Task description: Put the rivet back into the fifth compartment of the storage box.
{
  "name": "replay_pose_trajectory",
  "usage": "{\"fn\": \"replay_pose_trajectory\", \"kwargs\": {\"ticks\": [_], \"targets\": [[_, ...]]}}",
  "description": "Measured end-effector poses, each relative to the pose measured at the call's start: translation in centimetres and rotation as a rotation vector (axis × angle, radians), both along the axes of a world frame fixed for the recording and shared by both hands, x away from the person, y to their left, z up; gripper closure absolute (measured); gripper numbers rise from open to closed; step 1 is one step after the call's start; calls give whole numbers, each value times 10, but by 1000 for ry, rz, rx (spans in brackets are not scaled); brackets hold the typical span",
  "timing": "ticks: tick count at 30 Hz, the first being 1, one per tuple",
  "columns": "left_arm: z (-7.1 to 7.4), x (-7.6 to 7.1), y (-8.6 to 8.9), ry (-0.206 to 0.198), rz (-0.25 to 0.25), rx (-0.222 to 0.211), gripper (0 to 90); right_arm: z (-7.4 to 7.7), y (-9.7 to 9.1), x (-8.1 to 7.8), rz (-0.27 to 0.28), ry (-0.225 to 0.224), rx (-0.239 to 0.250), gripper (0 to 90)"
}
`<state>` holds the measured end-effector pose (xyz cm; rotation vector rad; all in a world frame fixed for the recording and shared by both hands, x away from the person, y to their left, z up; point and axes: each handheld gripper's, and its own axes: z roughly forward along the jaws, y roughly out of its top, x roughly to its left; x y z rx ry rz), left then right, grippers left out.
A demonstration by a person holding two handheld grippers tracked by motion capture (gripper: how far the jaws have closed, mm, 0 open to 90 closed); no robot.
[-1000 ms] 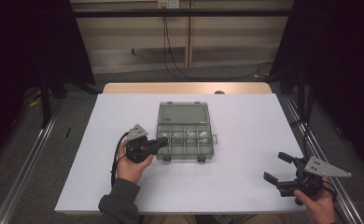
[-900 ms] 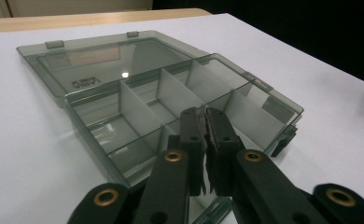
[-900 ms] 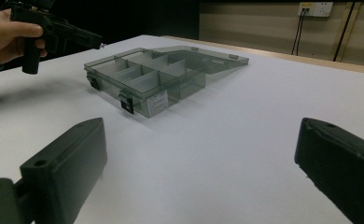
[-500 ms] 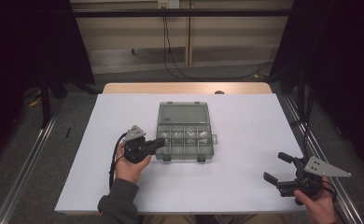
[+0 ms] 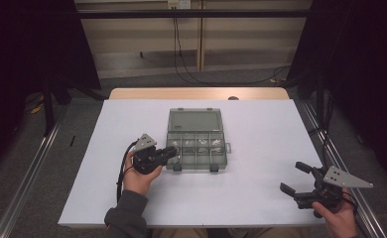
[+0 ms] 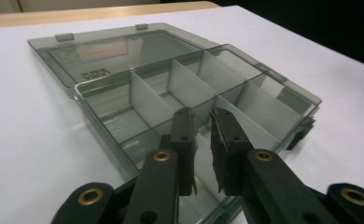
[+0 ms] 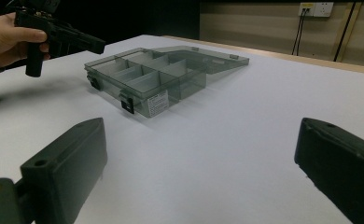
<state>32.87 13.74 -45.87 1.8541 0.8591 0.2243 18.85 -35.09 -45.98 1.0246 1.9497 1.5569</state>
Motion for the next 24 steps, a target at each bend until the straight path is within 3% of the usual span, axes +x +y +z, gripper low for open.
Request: {"fn": "replay_pose_trajectory", "kwargs": {"ticks": [8,9,12,14,18,19,24], "targets": [[5,-4,6,-30,16,-27,646,1,0,-1,-2,-1,5,25],[5,-5,7,-37,24,-39,588,0,0,0,1,1,-2,25],[5,-8,13,-47,34,-64,544,0,0,0,2,1,-2,25],[6,-10,17,-64,36,-74,425,0,0,-1,-1,-1,2,25],[11,-17,23,-88,35,-101,369,1,-1,-1,-5,-3,6,25],[12,-18,25,-93,32,-104,303,1,-1,-1,-3,-3,6,25],[13,-24,37,-117,37,-86,214,1,-1,-1,0,-3,7,25]]}}
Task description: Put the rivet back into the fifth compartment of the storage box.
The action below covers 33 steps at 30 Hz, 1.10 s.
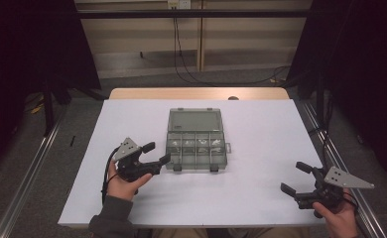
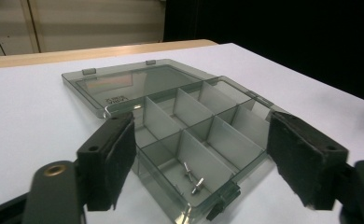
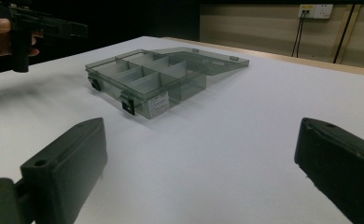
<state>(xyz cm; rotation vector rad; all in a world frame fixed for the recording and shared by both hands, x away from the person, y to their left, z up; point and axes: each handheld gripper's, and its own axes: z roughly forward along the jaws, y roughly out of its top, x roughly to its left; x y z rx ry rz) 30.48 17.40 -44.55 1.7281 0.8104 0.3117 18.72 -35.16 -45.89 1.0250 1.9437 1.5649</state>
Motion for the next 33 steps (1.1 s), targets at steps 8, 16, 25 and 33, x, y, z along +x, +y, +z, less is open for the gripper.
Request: {"fn": "replay_pose_trajectory", "kwargs": {"ticks": [8,16,25,33], "targets": [[0,-6,9,-7,-8,15,131,0,-1,0,-3,-4,3,25],[0,-15,28,-20,3,28,93,0,-2,0,-7,-6,6,25],[1,-32,61,-43,49,16,64,0,-2,-1,-10,-6,7,24],[1,-41,81,-50,74,-8,49,1,-2,0,-11,-7,10,24]]}}
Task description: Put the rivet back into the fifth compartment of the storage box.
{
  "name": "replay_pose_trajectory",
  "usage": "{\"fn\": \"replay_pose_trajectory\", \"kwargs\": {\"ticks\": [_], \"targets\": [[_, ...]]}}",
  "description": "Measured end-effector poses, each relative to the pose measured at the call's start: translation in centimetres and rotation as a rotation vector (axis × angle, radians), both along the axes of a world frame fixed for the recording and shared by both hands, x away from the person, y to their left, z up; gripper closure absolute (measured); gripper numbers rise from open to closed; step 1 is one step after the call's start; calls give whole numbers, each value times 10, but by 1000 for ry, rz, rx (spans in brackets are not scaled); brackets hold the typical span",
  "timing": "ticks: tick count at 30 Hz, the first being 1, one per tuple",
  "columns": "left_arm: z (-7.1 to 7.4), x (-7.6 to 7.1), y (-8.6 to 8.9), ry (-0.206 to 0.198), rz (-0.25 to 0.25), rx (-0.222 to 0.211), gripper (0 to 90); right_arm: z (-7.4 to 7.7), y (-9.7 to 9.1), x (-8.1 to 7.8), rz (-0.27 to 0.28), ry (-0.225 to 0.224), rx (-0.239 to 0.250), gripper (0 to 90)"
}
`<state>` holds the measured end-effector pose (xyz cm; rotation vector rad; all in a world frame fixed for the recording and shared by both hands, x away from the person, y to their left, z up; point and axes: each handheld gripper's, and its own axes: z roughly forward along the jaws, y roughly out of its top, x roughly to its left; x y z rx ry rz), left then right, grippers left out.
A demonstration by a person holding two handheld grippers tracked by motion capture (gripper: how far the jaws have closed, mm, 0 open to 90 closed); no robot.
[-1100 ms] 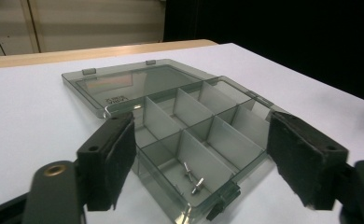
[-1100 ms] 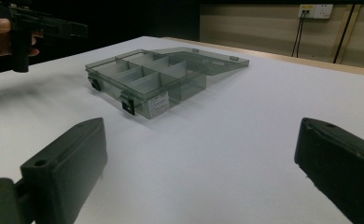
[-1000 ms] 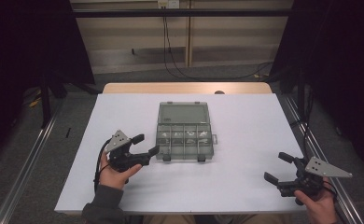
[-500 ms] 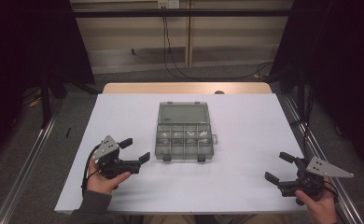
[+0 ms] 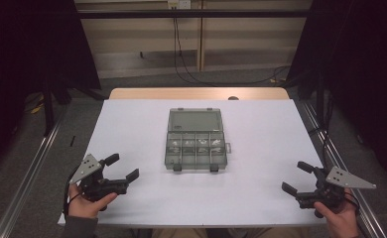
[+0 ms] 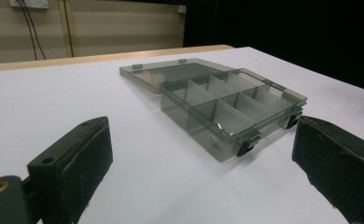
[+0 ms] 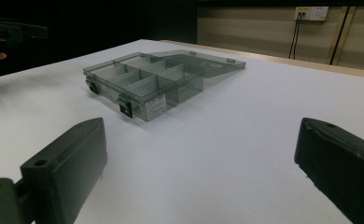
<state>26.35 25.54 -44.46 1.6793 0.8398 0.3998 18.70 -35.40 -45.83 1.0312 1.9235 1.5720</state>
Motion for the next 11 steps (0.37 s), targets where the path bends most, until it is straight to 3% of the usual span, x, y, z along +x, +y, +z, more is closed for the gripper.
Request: {"fn": "replay_pose_trajectory", "kwargs": {"ticks": [11], "targets": [[0,1,2,-4,4,-2,49,0,0,1,0,-1,-1,24]]}}
